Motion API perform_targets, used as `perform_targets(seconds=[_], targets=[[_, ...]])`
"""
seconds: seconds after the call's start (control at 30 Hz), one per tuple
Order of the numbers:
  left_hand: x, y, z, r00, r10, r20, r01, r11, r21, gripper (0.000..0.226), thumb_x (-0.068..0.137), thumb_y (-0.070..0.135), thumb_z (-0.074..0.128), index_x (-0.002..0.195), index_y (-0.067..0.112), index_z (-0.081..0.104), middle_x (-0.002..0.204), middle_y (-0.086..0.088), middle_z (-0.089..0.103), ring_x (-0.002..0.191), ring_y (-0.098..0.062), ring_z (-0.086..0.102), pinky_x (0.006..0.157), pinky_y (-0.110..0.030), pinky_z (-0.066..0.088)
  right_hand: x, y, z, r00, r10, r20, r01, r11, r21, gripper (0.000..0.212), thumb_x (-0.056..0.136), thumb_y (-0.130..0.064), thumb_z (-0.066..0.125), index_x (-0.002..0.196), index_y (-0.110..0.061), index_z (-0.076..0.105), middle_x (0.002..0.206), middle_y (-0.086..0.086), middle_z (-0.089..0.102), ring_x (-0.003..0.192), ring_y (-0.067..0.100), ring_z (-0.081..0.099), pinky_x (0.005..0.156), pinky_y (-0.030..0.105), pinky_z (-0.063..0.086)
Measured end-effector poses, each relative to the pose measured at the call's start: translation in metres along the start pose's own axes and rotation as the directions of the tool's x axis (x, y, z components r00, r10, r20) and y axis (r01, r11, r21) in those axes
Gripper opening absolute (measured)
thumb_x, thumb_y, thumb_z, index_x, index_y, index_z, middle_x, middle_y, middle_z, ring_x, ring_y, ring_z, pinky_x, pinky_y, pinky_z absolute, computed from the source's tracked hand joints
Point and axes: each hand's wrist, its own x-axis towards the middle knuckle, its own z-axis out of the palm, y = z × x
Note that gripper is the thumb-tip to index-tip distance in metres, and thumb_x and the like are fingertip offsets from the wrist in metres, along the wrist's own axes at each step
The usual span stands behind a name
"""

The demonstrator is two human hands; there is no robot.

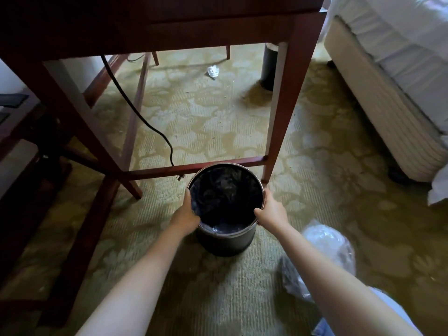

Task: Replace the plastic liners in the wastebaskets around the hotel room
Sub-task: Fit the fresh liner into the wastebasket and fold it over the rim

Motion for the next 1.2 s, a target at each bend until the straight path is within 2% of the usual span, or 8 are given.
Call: perform_targets(seconds=[0.07,0.17,0.27,0.37,0.53,0.67,0.87,1.2], targets=[[0.001,0.000,0.004,1.000,-0.010,-0.023,0.011,0.999,0.037,0.093,0.090,0.021,0.059,0.152,0.030,-0.011,0.149,-0.005,0.039,0.127,-0.032,0.047,0.087,-0.033,0.043,0.003,0.006,0.004,1.000,0.007,-0.020,-0.006,1.000,0.027,0.054,0.082,-0.018,0.054,0.134,-0.022,0.040,0.102,0.012,0.068,0.091,0.033,0.066,0.081,0.041,0.054],[-0.005,0.007,0.008,0.984,0.016,-0.178,0.045,0.942,0.332,0.081,0.092,0.026,0.052,0.152,0.025,-0.002,0.159,-0.009,0.010,0.144,-0.034,0.015,0.110,-0.048,0.031,0.005,0.017,0.000,0.998,0.029,0.055,-0.036,0.991,0.129,0.044,0.089,-0.034,0.057,0.130,-0.020,0.045,0.100,0.009,0.070,0.081,0.024,0.069,0.072,0.037,0.056],[-0.014,0.031,0.024,0.934,0.206,-0.293,-0.056,0.892,0.449,0.065,0.093,0.026,0.048,0.150,0.019,0.017,0.160,-0.007,-0.001,0.147,-0.028,-0.002,0.116,-0.048,0.015,0.004,0.030,-0.014,0.997,0.064,0.041,-0.072,0.964,0.256,0.045,0.093,-0.044,0.054,0.129,-0.018,0.051,0.082,0.005,0.071,0.065,0.015,0.069,0.063,0.032,0.055],[-0.018,0.063,0.051,0.861,0.451,-0.234,-0.309,0.830,0.465,0.052,0.090,0.021,0.053,0.140,0.014,0.039,0.157,-0.010,0.015,0.146,-0.027,0.007,0.116,-0.046,0.018,0.001,0.052,-0.034,0.992,0.101,-0.069,-0.079,0.958,0.276,0.039,0.091,-0.035,0.055,0.126,-0.017,0.055,0.075,0.002,0.070,0.071,0.018,0.069,0.076,0.039,0.057],[-0.024,0.115,0.114,0.744,0.668,0.009,-0.621,0.686,0.379,0.040,0.086,0.012,0.056,0.126,0.007,0.056,0.143,-0.012,0.039,0.136,-0.029,0.031,0.110,-0.047,0.031,-0.019,0.117,-0.079,0.944,0.265,-0.194,-0.221,0.950,0.221,0.037,0.089,-0.024,0.054,0.125,-0.016,0.056,0.097,0.005,0.068,0.093,0.024,0.062,0.076,0.029,0.043],[-0.028,0.146,0.177,0.709,0.659,0.249,-0.704,0.649,0.289,0.034,0.090,0.017,0.053,0.122,0.008,0.058,0.135,-0.007,0.047,0.128,-0.023,0.040,0.108,-0.040,0.034,-0.049,0.176,-0.105,0.899,0.387,-0.204,-0.362,0.920,0.150,0.038,0.090,-0.024,0.054,0.127,-0.016,0.057,0.126,0.006,0.062,0.117,0.027,0.056,0.091,0.031,0.043],[-0.050,0.157,0.268,0.674,0.565,0.476,-0.730,0.607,0.314,0.021,0.087,0.015,0.050,0.101,0.007,0.064,0.107,-0.010,0.061,0.102,-0.027,0.056,0.082,-0.032,0.042,-0.102,0.245,-0.106,0.866,0.496,-0.056,-0.499,0.864,-0.062,0.039,0.089,-0.027,0.052,0.127,-0.021,0.057,0.133,0.004,0.059,0.123,0.026,0.053,0.097,0.033,0.041],[-0.060,0.103,0.331,0.743,0.392,0.543,-0.669,0.397,0.629,0.041,0.088,0.039,0.054,0.120,0.014,0.050,0.122,-0.006,0.052,0.116,-0.026,0.049,0.091,-0.041,0.045,-0.112,0.278,-0.039,0.966,0.244,-0.087,-0.248,0.775,-0.581,0.049,0.091,-0.031,0.057,0.137,-0.018,0.044,0.145,0.007,0.043,0.144,0.028,0.021,0.115,0.053,0.014]])
